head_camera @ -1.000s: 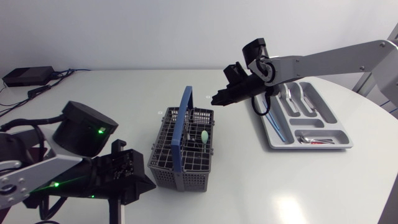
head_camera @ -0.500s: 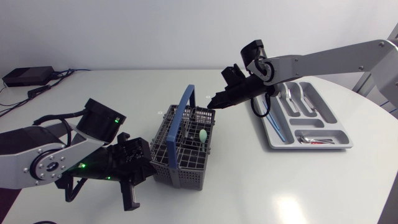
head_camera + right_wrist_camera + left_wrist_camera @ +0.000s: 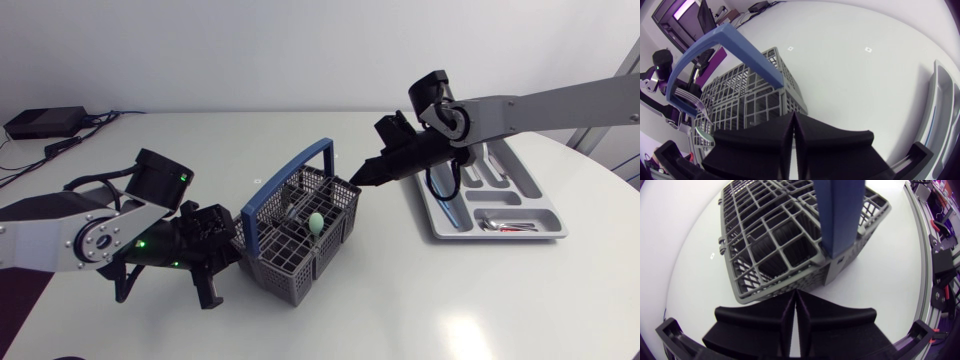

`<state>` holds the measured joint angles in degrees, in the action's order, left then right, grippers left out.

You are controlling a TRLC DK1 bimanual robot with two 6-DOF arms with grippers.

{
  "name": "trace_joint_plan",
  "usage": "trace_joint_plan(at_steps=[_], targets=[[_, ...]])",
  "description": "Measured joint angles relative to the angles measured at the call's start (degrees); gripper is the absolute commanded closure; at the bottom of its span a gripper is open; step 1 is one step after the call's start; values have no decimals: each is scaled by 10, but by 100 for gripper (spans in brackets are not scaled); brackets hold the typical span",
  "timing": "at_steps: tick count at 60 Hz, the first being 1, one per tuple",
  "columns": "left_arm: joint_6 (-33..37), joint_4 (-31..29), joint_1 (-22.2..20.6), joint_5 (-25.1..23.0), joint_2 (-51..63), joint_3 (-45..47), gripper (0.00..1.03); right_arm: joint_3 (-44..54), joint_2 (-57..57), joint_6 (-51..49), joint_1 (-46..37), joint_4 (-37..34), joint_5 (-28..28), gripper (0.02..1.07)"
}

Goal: Unload the cutlery basket into the drawer organizer.

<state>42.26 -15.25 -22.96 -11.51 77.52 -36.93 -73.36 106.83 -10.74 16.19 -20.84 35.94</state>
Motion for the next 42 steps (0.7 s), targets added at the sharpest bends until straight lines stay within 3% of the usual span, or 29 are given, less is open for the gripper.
trace_joint_plan(at_steps=[30,42], targets=[[11,78,60,10,120,-124,98,136,-94,-4,-9,0,-20,102],[11,88,72,-16,122,-126,98,165,-132,-4,-13,16,-48,102]])
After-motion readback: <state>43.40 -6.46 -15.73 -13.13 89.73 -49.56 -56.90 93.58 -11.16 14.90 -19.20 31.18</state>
